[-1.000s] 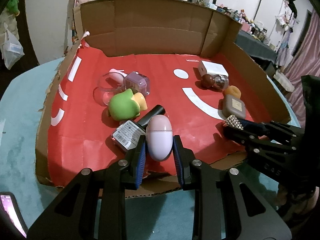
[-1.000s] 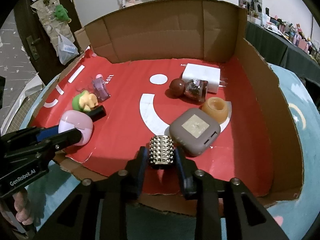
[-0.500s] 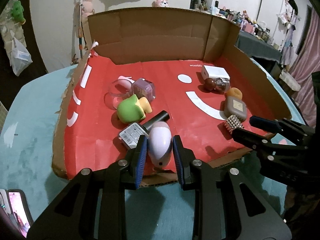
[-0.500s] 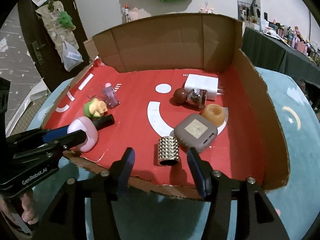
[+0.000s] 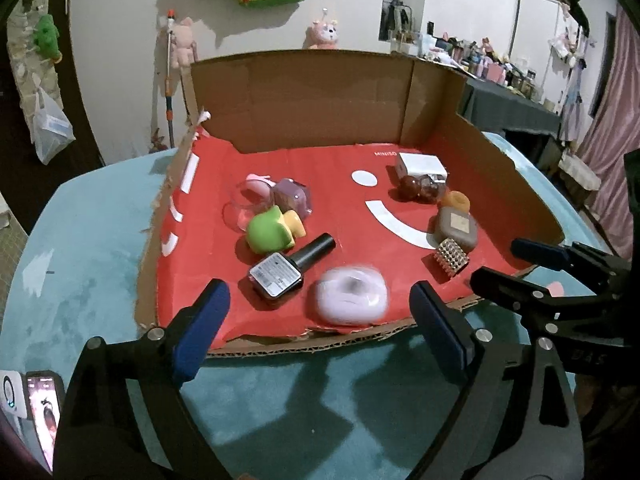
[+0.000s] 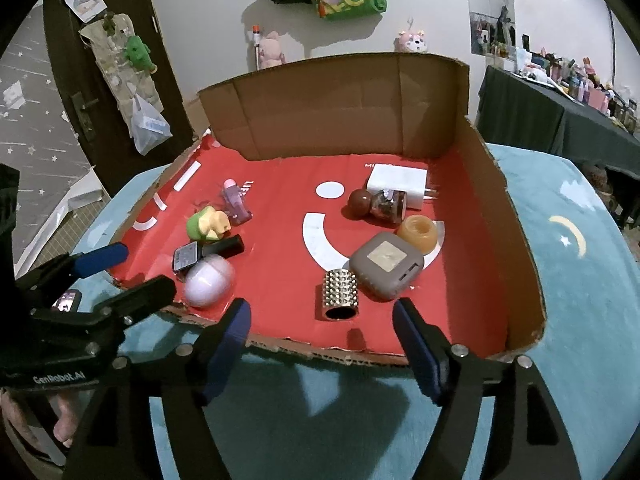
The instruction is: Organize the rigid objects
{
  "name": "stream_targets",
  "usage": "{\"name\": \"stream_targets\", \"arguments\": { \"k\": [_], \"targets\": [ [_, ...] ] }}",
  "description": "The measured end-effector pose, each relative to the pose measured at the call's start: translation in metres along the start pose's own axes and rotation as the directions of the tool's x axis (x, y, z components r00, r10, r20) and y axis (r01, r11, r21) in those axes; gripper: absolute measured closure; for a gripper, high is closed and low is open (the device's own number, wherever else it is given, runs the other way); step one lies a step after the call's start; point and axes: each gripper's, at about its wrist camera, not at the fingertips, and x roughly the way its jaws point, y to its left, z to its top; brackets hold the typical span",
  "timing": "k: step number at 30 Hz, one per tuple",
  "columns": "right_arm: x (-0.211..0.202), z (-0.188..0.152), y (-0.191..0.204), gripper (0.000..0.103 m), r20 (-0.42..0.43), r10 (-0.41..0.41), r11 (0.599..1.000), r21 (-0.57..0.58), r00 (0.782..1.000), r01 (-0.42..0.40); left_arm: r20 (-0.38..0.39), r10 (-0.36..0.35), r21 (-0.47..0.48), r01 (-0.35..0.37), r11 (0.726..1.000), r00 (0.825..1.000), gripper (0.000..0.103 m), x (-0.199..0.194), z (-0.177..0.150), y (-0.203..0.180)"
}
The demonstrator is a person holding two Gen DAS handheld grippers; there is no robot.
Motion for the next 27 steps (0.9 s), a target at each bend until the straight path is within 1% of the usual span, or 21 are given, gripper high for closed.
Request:
{"name": "stream_targets", "arguments": {
  "k": [2, 3, 4, 6, 8, 10, 13, 17, 21, 27],
  "targets": [
    [-0.003, -0.001, 0.0, 0.023, 0.009, -0.002, 1.0, 0.001, 1.0, 0.002, 0.005, 0.013, -0.004, -0.013, 1.0, 1.0, 0.011, -0.003, -0.001, 0.001],
    [-0.005, -0.001, 0.001, 0.019, 0.016, -0.006, 1.0, 0.003, 1.0, 0.006, 0.007, 0.019, -0.006, -0.019, 1.0, 1.0, 0.011, -0.005, -0.001, 0.002],
    [-0.007, -0.002, 0.001, 0.012, 0.027, -0.014, 1.0, 0.004, 1.0, 0.014, 0.008, 0.026, -0.008, -0.026, 1.0, 1.0, 0.011, -0.006, -0.002, 0.002],
    [-0.012, -0.003, 0.001, 0.006, 0.048, -0.026, 1.0, 0.006, 0.998, 0.026, 0.011, 0.048, -0.014, -0.048, 0.999, 0.999, 0.01, -0.007, -0.004, 0.005],
    [-0.016, -0.005, 0.001, 0.005, 0.065, -0.037, 0.999, 0.011, 0.997, 0.036, 0.012, 0.065, -0.019, -0.065, 0.998, 0.998, 0.005, -0.007, -0.006, 0.007],
    [-0.019, -0.008, 0.0, 0.001, 0.082, -0.049, 0.999, 0.019, 0.995, 0.048, 0.016, 0.08, -0.025, -0.08, 0.996, 0.997, 0.004, -0.007, -0.008, 0.009],
    [-0.022, -0.013, 0.001, 0.0, 0.106, -0.09, 0.996, 0.023, 0.99, 0.088, 0.019, 0.109, -0.022, -0.109, 0.994, 0.994, 0.004, -0.007, -0.011, 0.009],
    [-0.02, -0.017, -0.001, 0.0, 0.111, -0.125, 0.992, 0.032, 0.986, 0.122, 0.02, 0.14, -0.008, -0.14, 0.99, 0.99, 0.004, -0.005, -0.015, 0.008],
    [-0.012, -0.019, -0.001, 0.0, 0.1, -0.147, 0.989, 0.026, 0.984, 0.145, 0.009, 0.143, -0.005, -0.143, 0.99, 0.99, 0.004, -0.001, -0.018, 0.008],
    [-0.003, -0.022, -0.001, 0.0, 0.073, -0.146, 0.989, 0.024, 0.987, 0.145, -0.019, 0.133, -0.01, -0.133, 0.991, 0.991, 0.004, 0.006, -0.02, 0.011]
  ]
}}
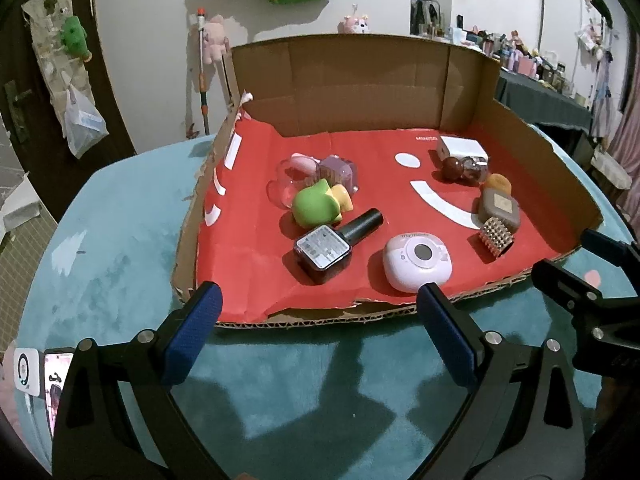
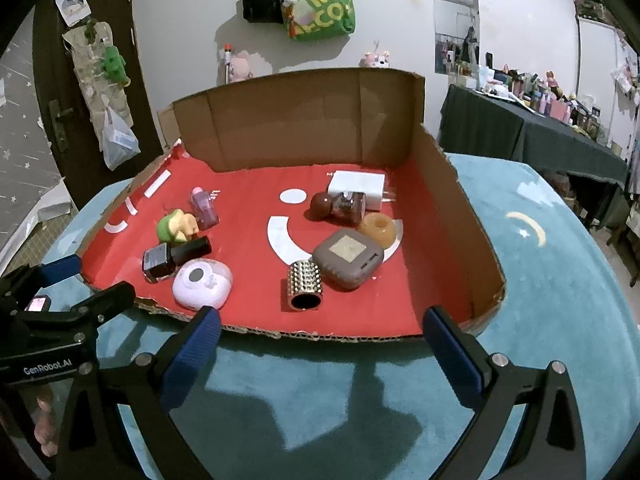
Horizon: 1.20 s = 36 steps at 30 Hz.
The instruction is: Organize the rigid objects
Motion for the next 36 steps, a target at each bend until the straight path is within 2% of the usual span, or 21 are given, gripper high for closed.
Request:
{"name": "stream_targets", "arguments": {
  "k": [5, 19, 25, 36],
  "targets": [
    [0.002, -0.001, 0.002, 0.0, -0.005, -0.013, 1.0, -0.011, 1.0, 0.013, -0.031, -0.01, -0.004, 0.01, 1.0, 0.999, 0.004, 0.008, -0.003, 0.0],
    [0.003, -0.002, 0.004, 0.0, -0.006, -0.027, 0.999, -0.027, 1.0, 0.027, -0.038, -0.024, -0.014, 0.023, 1.0, 0.999, 0.003, 0.009, -0.004, 0.002],
    [-0.005, -0.006, 0.002, 0.0, -0.005, 0.0, 1.0, -0.01, 1.0, 0.0, -0.014, -0.002, 0.005, 0.002, 1.0, 1.0, 0.004, -0.003, -0.008, -0.002],
    [-0.025, -0.024, 0.0, 0.0, -0.015, 0.041, 0.999, 0.002, 0.999, -0.041, -0.021, -0.039, -0.013, 0.039, 0.999, 0.999, 0.004, -0.022, -0.034, 0.002]
  ]
}}
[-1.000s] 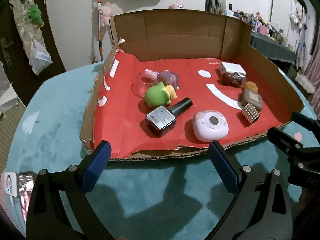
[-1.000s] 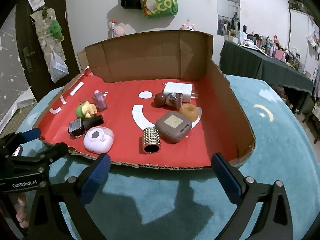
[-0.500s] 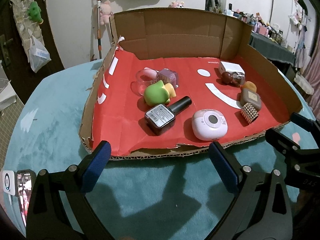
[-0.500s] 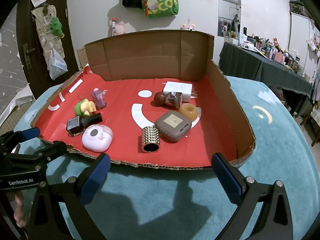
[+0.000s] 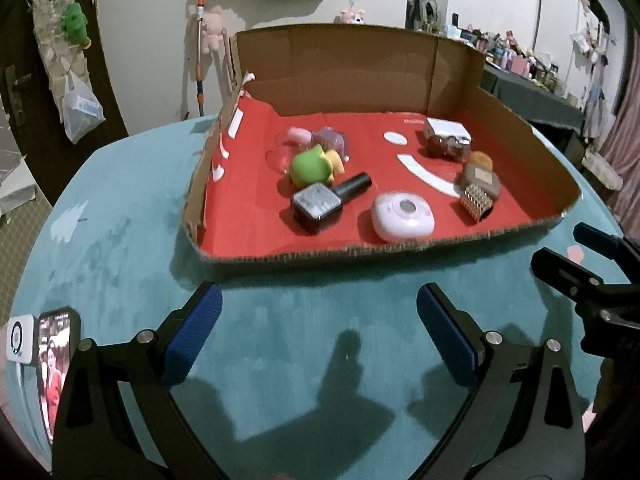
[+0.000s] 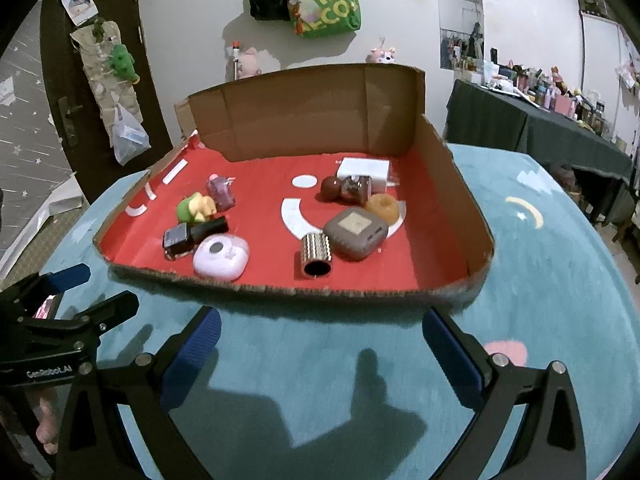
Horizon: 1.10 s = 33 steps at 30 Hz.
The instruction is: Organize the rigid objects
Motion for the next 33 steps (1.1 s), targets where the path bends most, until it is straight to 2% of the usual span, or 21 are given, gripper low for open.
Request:
{"name": "stream_targets", "arguments": {
  "k": [5, 13, 33],
  "targets": [
    [0.006, -0.013, -0.001, 0.0, -0.04, 0.006, 1.0, 0.007, 0.999, -0.006, -0.05, -0.038, -0.011, 0.037, 0.999, 0.998, 0.003, 0.009, -0.013, 0.0],
    [0.023, -0.029, -0.001, 0.0, -0.103, 0.008, 1.0, 0.012, 0.995, -0.007, -0.131, -0.011, -0.023, 0.008, 1.0, 0.991, 0.004, 0.031, -0.027, 0.001],
    [0.031, -0.032, -0.002, 0.0, -0.125, -0.019, 1.0, 0.016, 0.992, 0.021, -0.176, -0.002, -0.022, -0.002, 1.0, 0.984, 0.0, 0.04, -0.024, 0.001]
  ]
}}
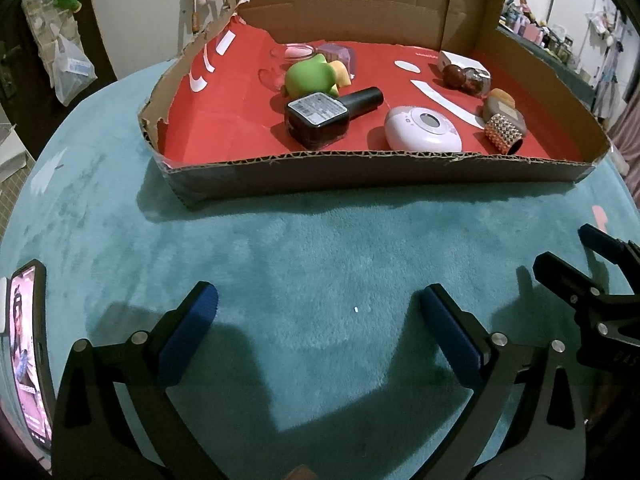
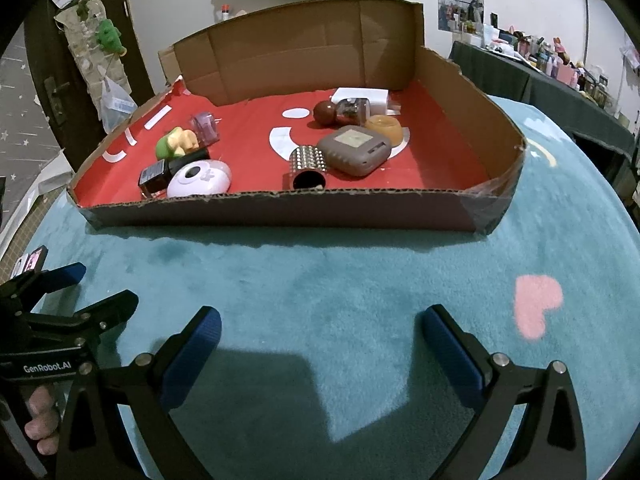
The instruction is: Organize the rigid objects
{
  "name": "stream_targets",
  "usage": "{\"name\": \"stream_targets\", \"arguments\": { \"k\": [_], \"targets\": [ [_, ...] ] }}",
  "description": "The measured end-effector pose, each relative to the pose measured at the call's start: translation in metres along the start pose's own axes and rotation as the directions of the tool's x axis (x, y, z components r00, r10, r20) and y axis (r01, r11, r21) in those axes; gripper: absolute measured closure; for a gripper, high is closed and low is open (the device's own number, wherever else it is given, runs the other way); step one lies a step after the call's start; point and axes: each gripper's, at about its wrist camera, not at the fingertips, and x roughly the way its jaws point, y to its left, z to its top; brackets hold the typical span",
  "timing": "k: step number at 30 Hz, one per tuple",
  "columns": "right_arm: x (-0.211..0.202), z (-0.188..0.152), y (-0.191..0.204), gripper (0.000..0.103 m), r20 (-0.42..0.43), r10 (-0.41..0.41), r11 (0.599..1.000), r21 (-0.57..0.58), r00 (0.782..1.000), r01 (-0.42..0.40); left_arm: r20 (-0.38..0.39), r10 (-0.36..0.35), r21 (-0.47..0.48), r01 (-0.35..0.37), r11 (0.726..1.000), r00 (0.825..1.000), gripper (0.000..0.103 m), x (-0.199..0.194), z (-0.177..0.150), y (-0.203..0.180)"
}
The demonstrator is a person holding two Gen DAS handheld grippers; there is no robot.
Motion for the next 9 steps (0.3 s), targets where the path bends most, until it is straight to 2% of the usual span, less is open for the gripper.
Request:
{"name": "stream_targets", "arguments": {
  "k": [9],
  "targets": [
    [0.0002, 0.0005, -0.0006, 0.0, 0.002, 0.002, 1.0, 0.004, 1.0, -0.002, 0.011, -0.005, 0.007, 0.005, 1.0, 1.0, 0.0, 0.0005, -0.0006, 0.0009]
  ]
}}
